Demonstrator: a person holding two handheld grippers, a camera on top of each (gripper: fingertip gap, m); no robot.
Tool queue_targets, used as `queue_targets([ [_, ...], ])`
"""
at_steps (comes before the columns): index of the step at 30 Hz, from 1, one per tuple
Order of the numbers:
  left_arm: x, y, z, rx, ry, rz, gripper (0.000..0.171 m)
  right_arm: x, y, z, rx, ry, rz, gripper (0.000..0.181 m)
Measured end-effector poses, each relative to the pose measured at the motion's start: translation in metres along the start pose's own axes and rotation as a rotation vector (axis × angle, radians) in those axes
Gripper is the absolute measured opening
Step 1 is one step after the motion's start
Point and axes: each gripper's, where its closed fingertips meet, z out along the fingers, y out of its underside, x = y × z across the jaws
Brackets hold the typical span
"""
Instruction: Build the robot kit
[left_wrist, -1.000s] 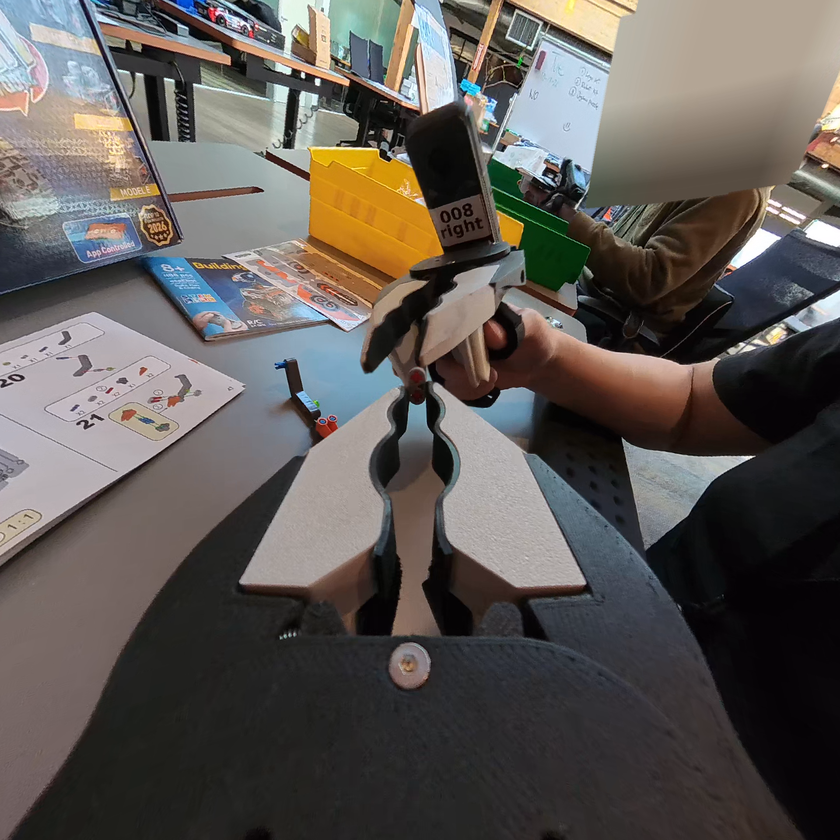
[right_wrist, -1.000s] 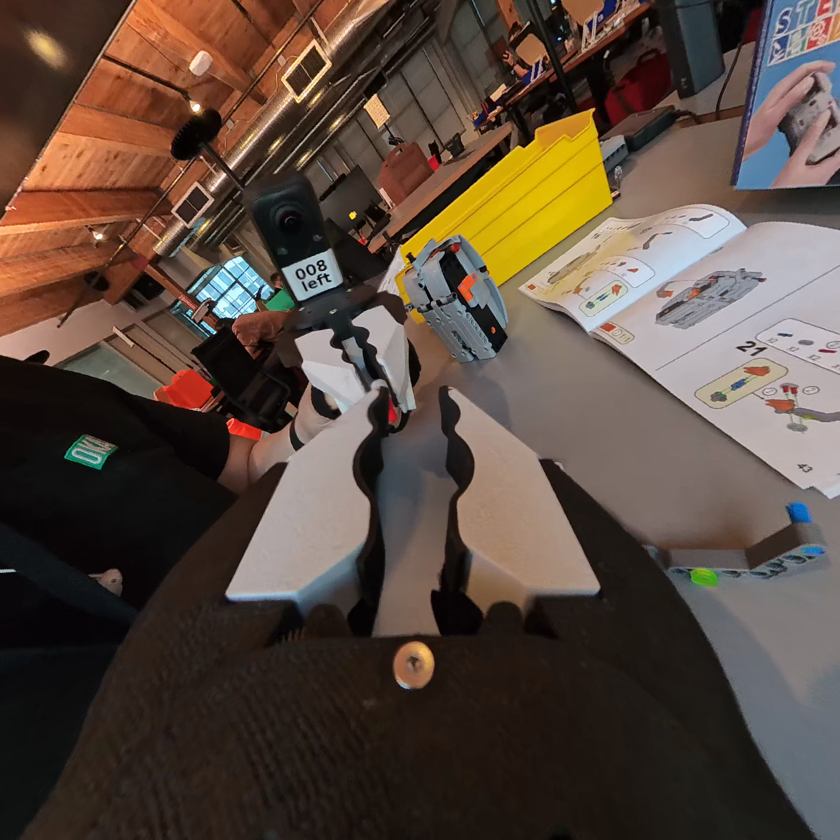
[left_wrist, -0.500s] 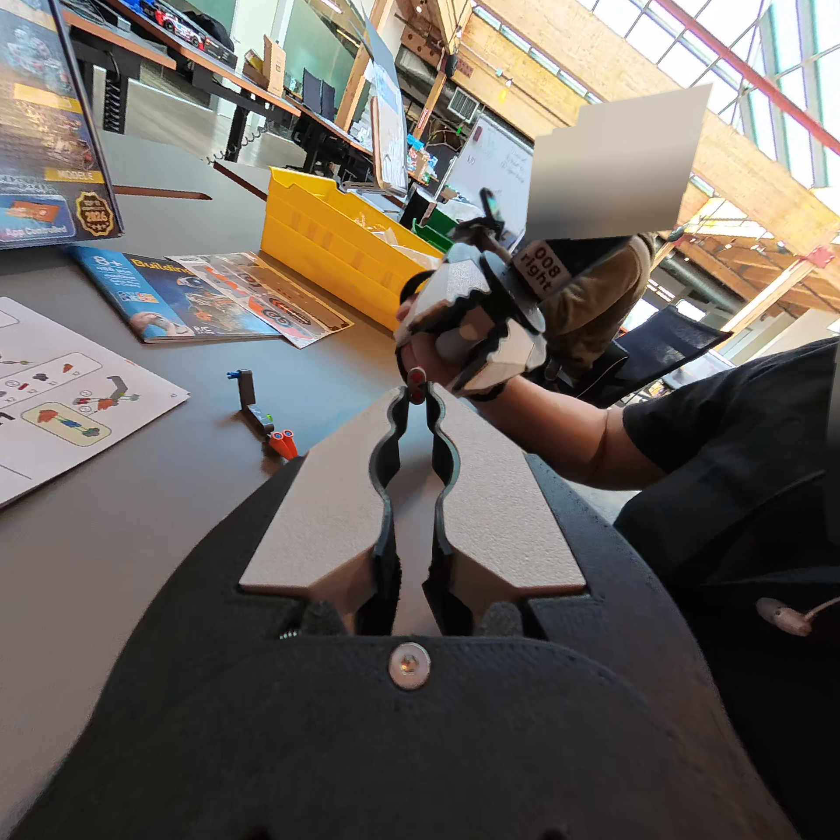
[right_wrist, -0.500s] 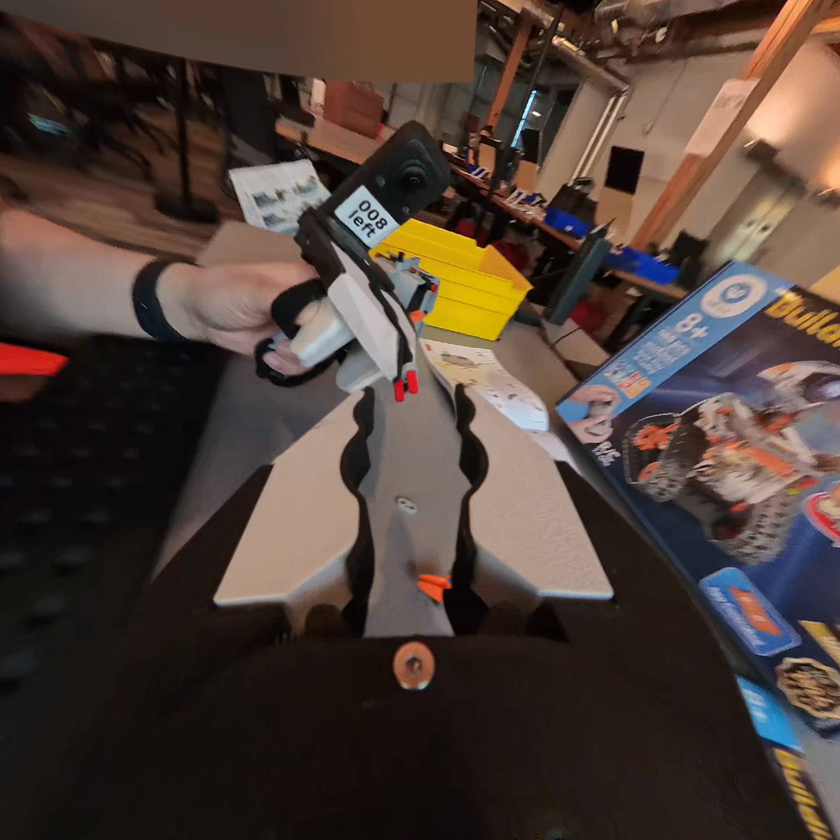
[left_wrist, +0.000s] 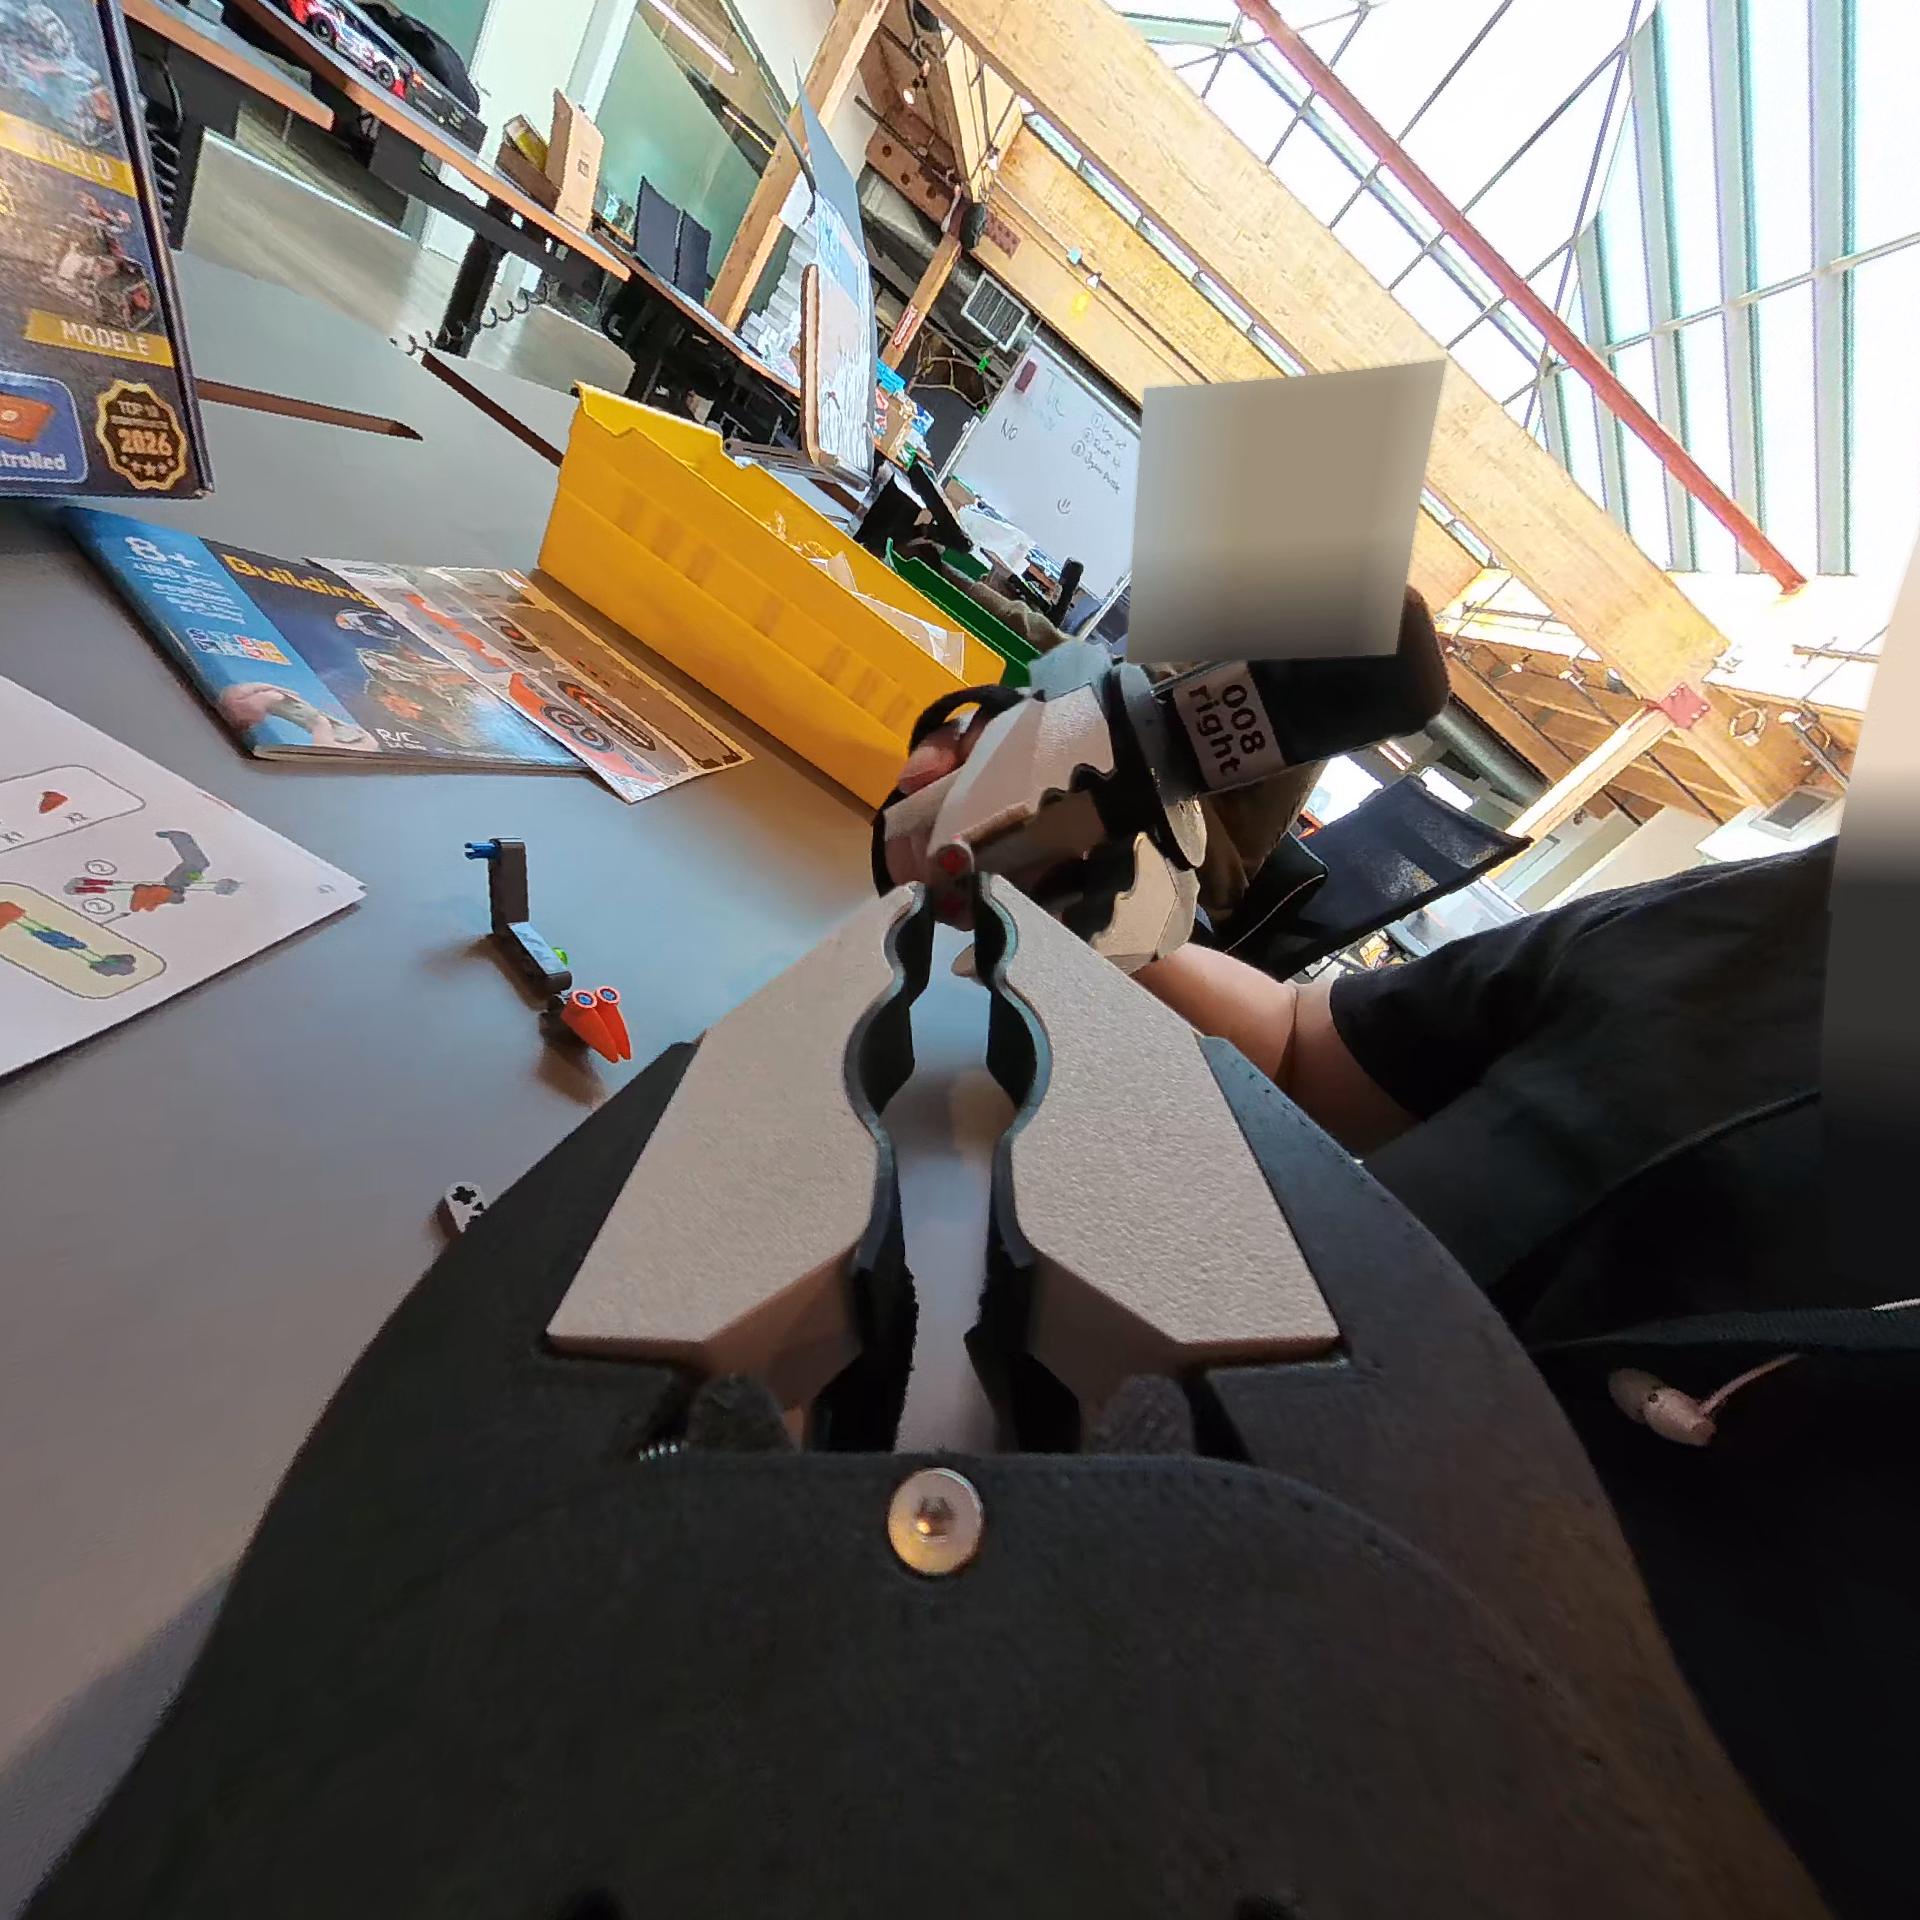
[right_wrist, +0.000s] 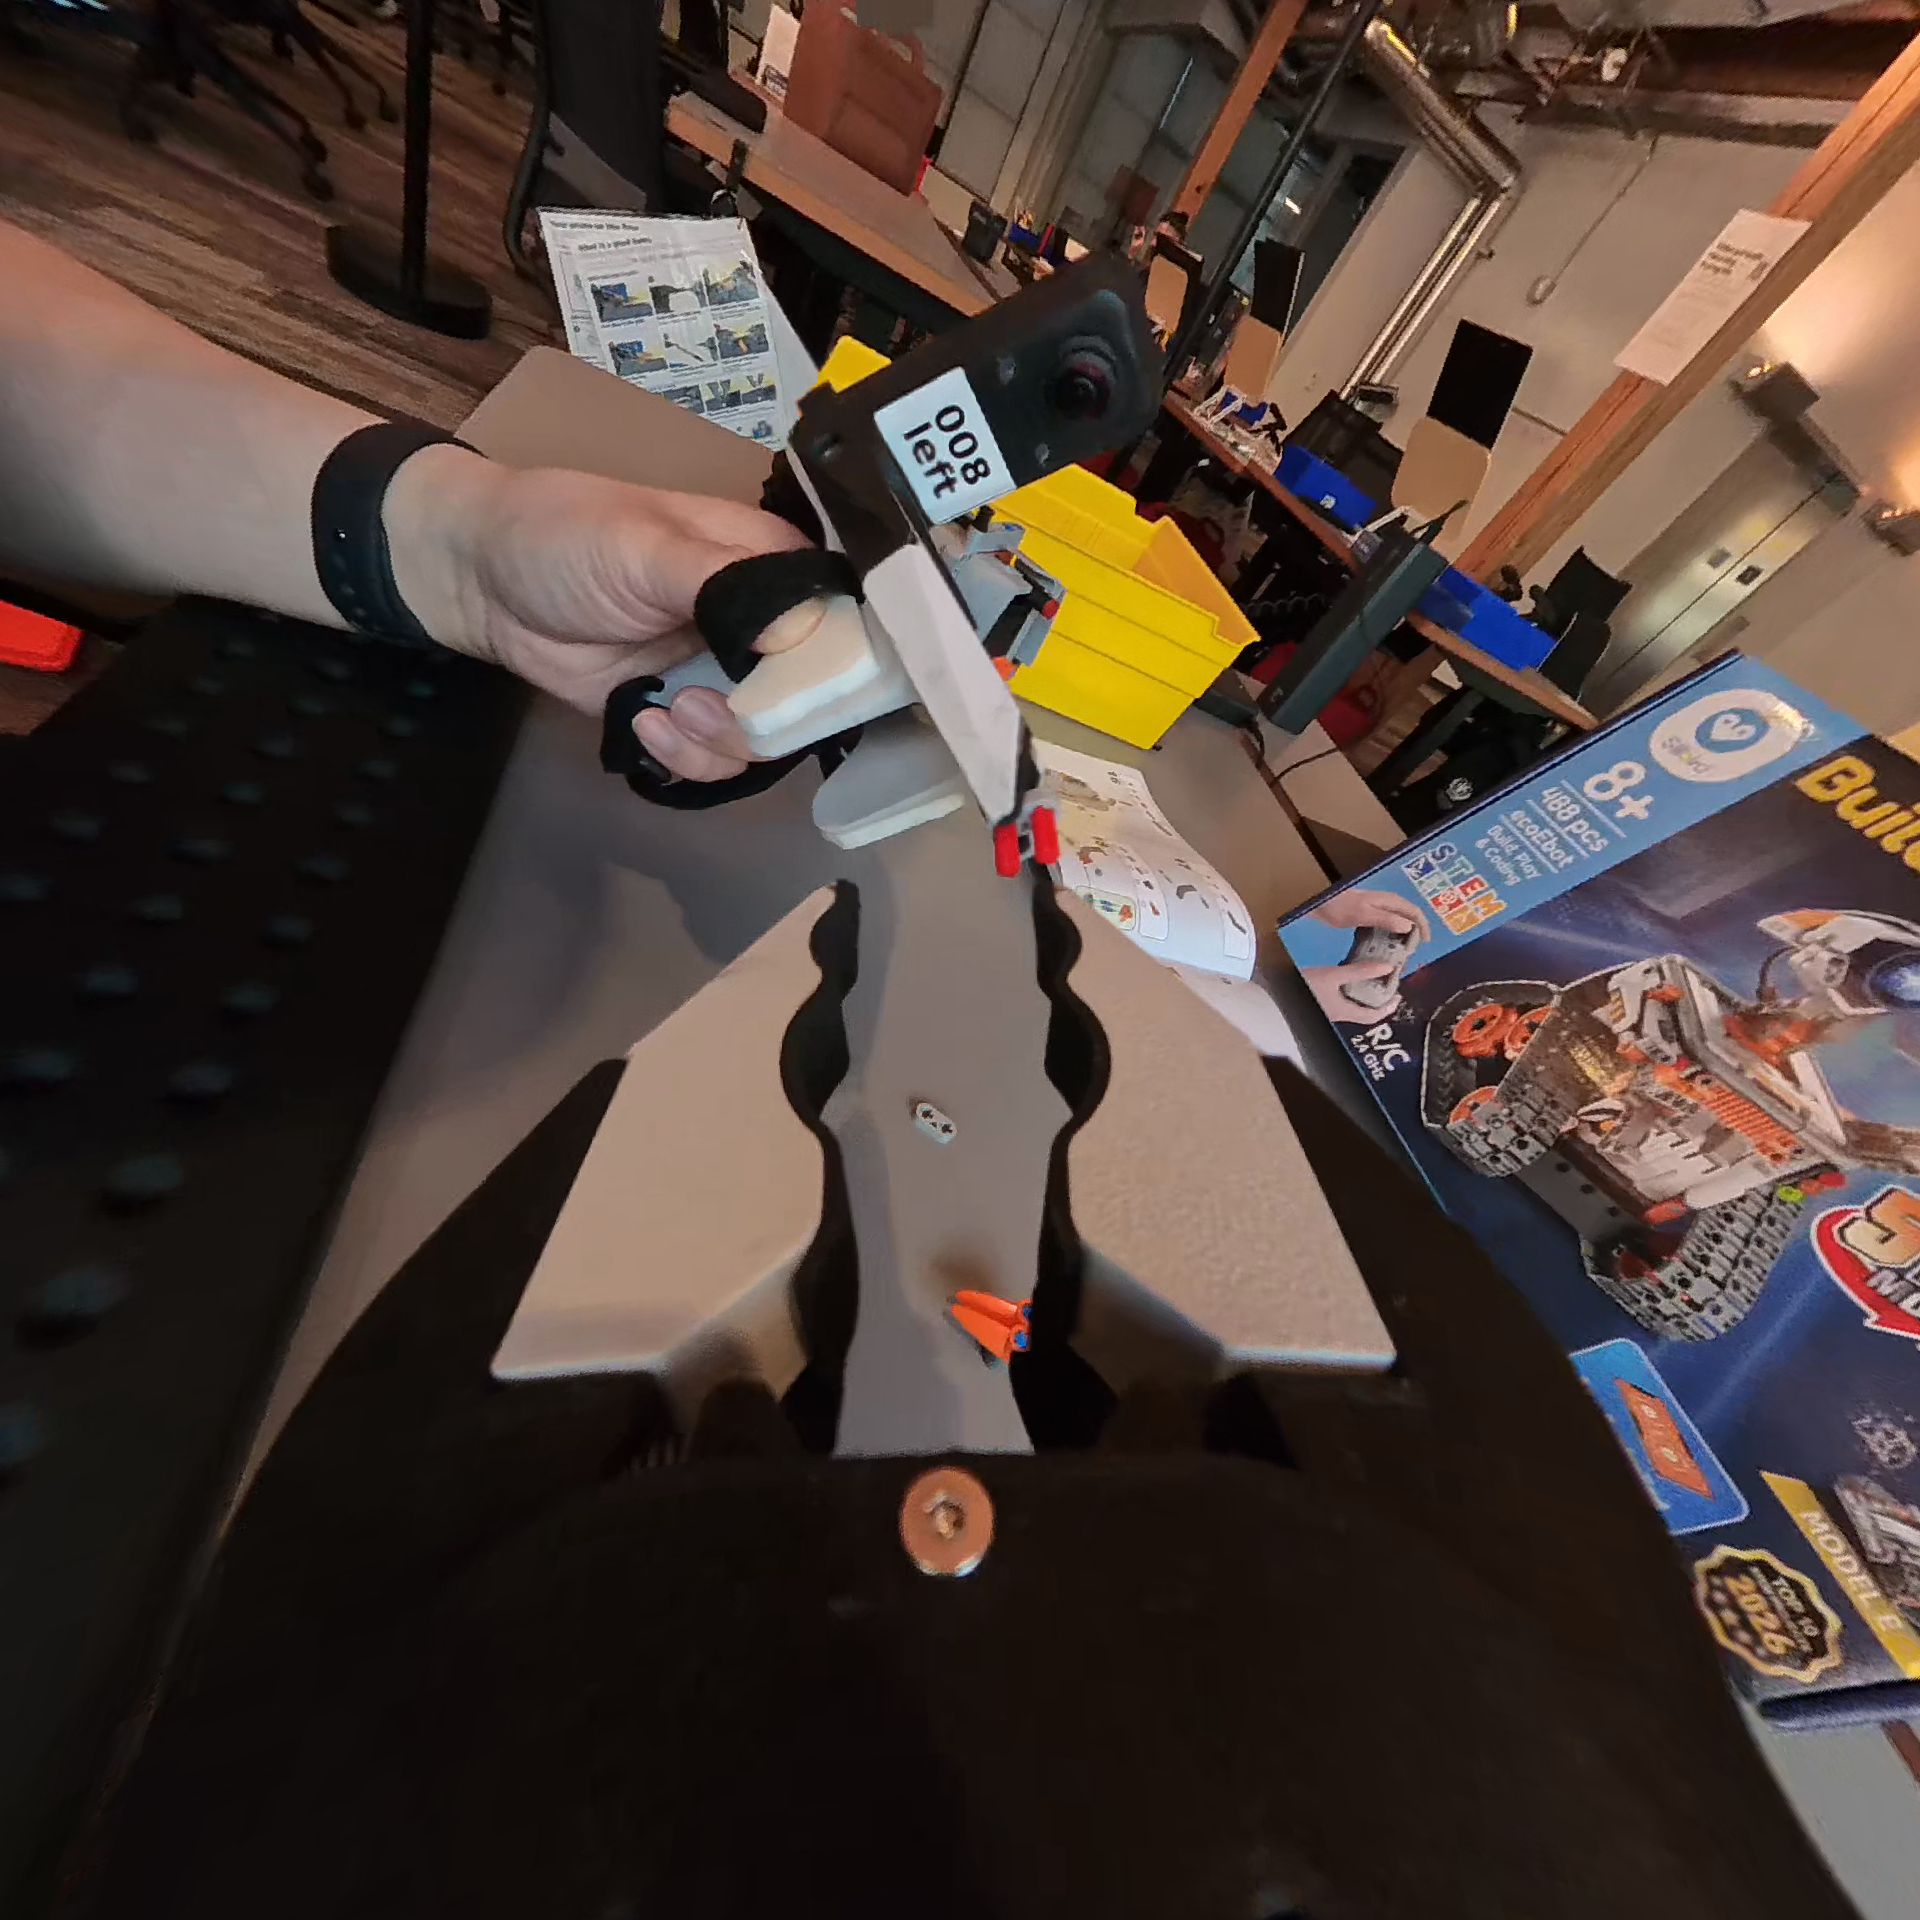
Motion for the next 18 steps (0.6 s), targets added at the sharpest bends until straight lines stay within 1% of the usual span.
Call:
queue_targets([
  [2,0.0011,0.0023,0.0018,-0.015,0.002,0.008,0.005,0.0002,-0.0009,0.0022,0.011,0.009,0.006,0.042],
  [6,-0.0005,0.0038,0.0023,-0.024,-0.009,0.011,0.005,-0.0039,0.0008,0.0049,-0.009,0.005,-0.024,0.044],
  [8,-0.0024,0.0024,0.0010,-0.014,-0.015,0.001,0.005,-0.0012,0.0017,0.0031,-0.018,0.023,-0.049,0.039],
  [9,-0.0038,0.0014,0.0000,-0.008,-0.019,-0.005,0.005,-0.0017,0.0020,0.0019,-0.020,0.017,-0.053,0.033],
  [13,-0.0042,-0.0018,-0.0027,0.012,-0.010,-0.024,0.005,0.0034,0.0047,0.0006,-0.031,0.032,-0.032,0.032],
  [16,-0.0048,-0.0008,-0.0022,0.006,-0.016,-0.023,0.005,0.0050,0.0023,0.0010,0.001,0.021,0.036,0.036],
  [18,-0.0050,-0.0014,-0.0027,0.010,-0.018,-0.023,0.005,0.0060,-0.0005,0.0007,0.037,-0.016,0.153,0.043],
])
